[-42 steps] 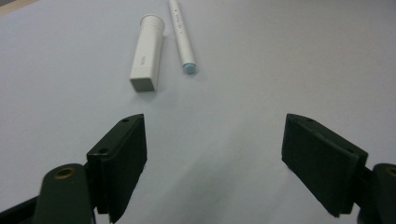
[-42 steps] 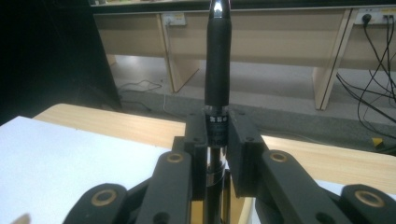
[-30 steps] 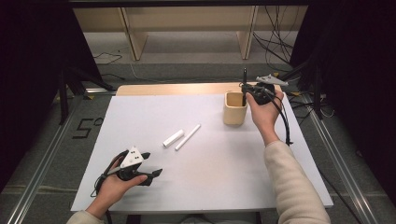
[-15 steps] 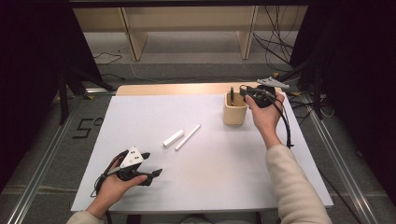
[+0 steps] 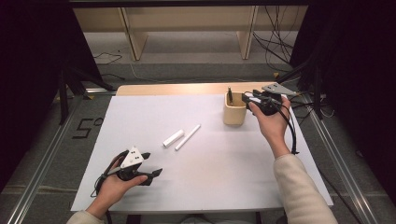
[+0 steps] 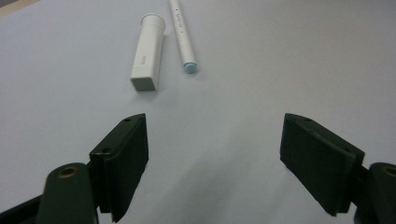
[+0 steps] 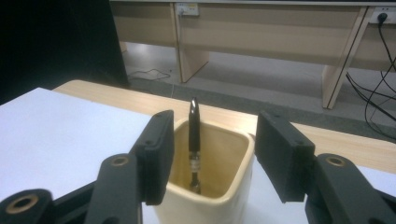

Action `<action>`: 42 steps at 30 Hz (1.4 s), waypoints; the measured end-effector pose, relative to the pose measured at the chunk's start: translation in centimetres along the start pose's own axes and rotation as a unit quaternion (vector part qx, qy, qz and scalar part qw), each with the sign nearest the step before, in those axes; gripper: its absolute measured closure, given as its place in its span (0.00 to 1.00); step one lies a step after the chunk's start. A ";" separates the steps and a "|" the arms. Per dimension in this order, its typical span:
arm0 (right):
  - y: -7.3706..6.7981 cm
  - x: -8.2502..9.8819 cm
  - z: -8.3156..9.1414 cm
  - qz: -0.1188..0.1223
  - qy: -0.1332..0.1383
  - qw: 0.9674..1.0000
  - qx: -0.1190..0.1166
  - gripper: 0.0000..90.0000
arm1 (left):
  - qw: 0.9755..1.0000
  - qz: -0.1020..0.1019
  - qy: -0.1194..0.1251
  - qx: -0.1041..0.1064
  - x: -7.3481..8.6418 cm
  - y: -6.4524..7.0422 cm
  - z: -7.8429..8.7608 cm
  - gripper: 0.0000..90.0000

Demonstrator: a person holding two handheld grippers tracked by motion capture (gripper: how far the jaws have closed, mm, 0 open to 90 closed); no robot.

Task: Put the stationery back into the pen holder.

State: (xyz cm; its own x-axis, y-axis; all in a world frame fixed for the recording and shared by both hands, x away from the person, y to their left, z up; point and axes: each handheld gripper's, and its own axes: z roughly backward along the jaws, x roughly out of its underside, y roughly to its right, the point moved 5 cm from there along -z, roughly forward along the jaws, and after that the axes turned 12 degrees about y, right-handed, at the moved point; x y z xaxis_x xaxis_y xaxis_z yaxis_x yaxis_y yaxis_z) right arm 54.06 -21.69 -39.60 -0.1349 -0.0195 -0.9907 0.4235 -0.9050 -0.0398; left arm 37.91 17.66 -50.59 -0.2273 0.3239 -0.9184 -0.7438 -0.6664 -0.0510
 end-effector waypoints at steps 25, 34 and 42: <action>-2.0 2.7 4.9 0.025 0.001 0.999 -0.031 0.50 | 1.000 0.000 -0.002 -0.014 0.0 0.0 -0.3 0.33; -2.4 4.4 6.1 0.024 -0.016 0.999 -0.038 0.50 | 1.000 0.005 -0.006 -0.017 -0.2 0.5 -0.8 0.37; -2.9 5.9 6.8 0.024 -0.034 0.998 -0.051 0.49 | 1.000 0.003 -0.010 -0.022 -0.2 0.5 -1.1 0.40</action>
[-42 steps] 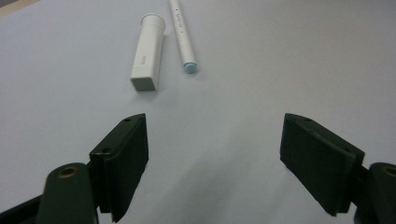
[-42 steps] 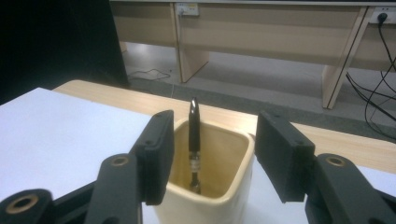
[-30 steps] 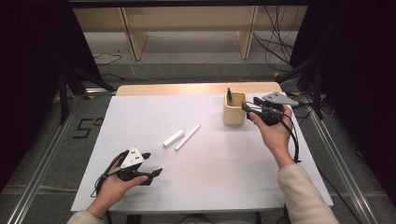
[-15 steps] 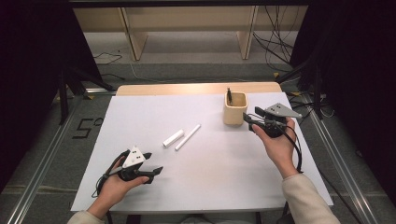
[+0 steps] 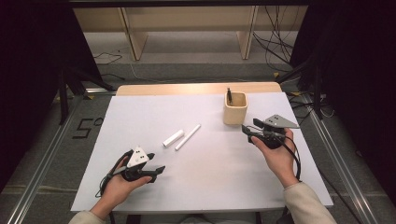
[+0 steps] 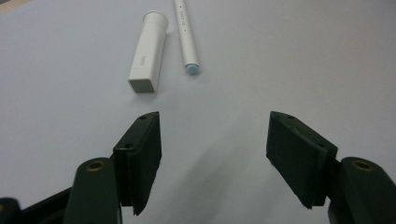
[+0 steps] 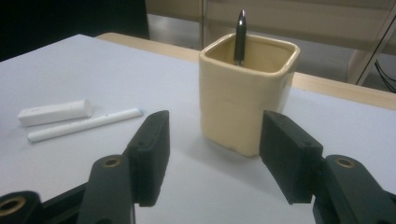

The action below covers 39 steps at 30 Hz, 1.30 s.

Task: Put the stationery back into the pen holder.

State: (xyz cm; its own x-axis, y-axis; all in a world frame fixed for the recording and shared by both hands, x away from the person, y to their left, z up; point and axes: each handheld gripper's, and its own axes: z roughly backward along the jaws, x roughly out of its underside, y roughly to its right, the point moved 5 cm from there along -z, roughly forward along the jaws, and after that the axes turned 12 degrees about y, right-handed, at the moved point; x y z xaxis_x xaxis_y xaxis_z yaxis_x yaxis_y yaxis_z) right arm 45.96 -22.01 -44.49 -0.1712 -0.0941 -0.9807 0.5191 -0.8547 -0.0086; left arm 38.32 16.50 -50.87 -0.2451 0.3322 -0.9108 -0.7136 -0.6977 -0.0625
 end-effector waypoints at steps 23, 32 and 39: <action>-1.3 2.6 0.9 -0.009 -0.027 0.999 -0.024 0.45 | 0.999 0.014 0.001 -0.036 -1.0 -1.8 -2.0 0.47; -1.6 3.0 0.9 -0.007 -0.034 0.999 -0.027 0.45 | 0.999 -0.006 0.007 -0.037 -3.2 -0.9 -4.4 0.51; -1.7 3.2 0.8 -0.008 -0.038 0.999 -0.030 0.45 | 0.999 0.001 0.003 -0.046 -4.4 -0.7 -7.6 0.55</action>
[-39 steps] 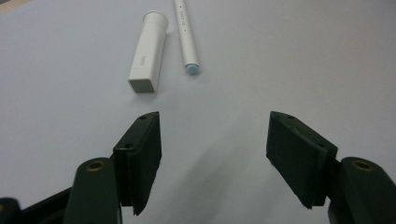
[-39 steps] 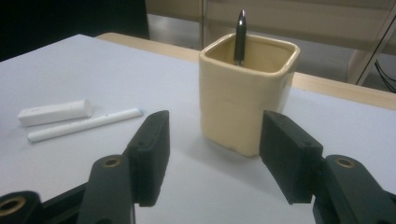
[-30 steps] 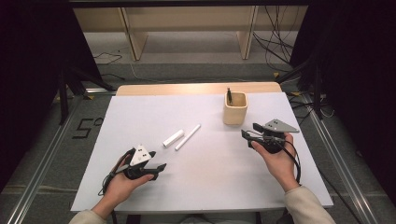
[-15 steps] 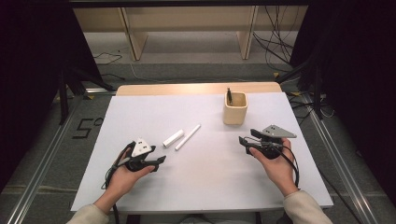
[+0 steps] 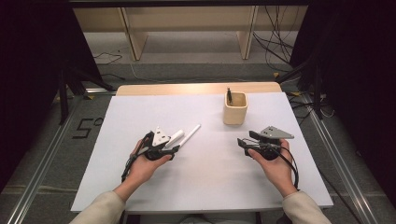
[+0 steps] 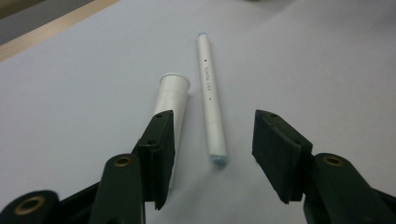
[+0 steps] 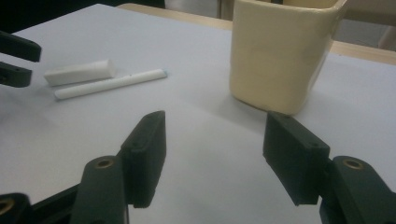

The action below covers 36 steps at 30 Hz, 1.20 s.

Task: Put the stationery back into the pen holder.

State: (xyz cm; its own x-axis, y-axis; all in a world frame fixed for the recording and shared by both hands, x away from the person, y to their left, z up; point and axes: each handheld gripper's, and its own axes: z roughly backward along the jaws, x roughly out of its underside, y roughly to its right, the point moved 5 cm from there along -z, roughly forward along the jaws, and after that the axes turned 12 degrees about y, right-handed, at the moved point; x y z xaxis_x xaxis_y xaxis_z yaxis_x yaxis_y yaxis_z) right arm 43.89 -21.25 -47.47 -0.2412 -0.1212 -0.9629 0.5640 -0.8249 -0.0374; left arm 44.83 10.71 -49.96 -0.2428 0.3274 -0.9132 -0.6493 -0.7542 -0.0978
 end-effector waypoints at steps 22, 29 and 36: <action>0.0 0.3 -0.2 0.000 -0.009 1.000 -0.005 0.45 | 0.999 0.000 -0.034 -0.015 -0.8 1.1 -5.9 0.67; -0.1 0.4 -0.3 0.001 -0.010 1.000 -0.007 0.45 | 0.999 0.003 -0.043 -0.017 -0.4 0.9 -6.4 0.67; -0.1 0.4 -0.3 0.002 -0.010 1.000 -0.007 0.45 | 0.999 0.003 -0.047 -0.015 -0.2 0.8 -6.7 0.69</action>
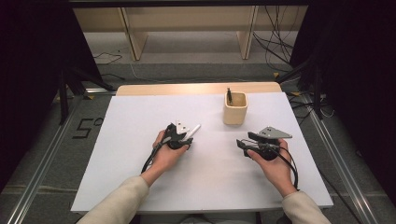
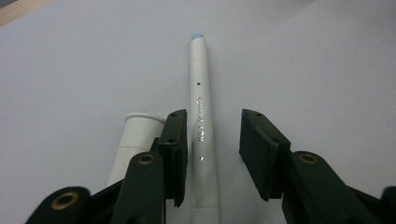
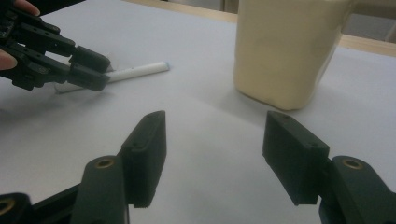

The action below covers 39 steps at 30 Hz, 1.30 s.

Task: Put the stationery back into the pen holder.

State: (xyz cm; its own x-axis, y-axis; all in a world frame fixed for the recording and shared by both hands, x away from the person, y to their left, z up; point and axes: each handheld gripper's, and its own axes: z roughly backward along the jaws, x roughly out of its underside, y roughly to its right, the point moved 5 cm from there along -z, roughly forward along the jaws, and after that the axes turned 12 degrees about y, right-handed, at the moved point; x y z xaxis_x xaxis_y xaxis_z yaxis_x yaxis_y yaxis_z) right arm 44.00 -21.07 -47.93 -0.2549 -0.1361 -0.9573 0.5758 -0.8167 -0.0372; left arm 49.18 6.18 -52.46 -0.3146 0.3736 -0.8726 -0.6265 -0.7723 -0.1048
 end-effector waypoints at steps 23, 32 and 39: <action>-0.1 0.1 -0.1 0.002 -0.004 1.000 -0.002 0.45 | 0.999 0.032 -0.013 0.012 0.3 -0.6 -0.4 0.75; -0.1 0.1 -0.1 0.002 -0.004 1.000 -0.002 0.45 | 0.999 0.039 -0.017 0.019 0.3 -0.7 -0.4 0.77; -0.1 0.1 -0.1 0.002 -0.004 1.000 -0.002 0.45 | 0.998 0.048 -0.021 0.021 0.2 -0.8 -0.5 0.78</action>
State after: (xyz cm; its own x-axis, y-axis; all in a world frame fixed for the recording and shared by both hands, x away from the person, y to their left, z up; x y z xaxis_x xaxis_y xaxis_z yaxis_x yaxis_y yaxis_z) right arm 43.98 -20.97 -48.04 -0.2582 -0.1438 -0.9553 0.5803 -0.8137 -0.0343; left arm 49.99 6.64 -52.77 -0.4041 0.3212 -0.8565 -0.6205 -0.7842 -0.0014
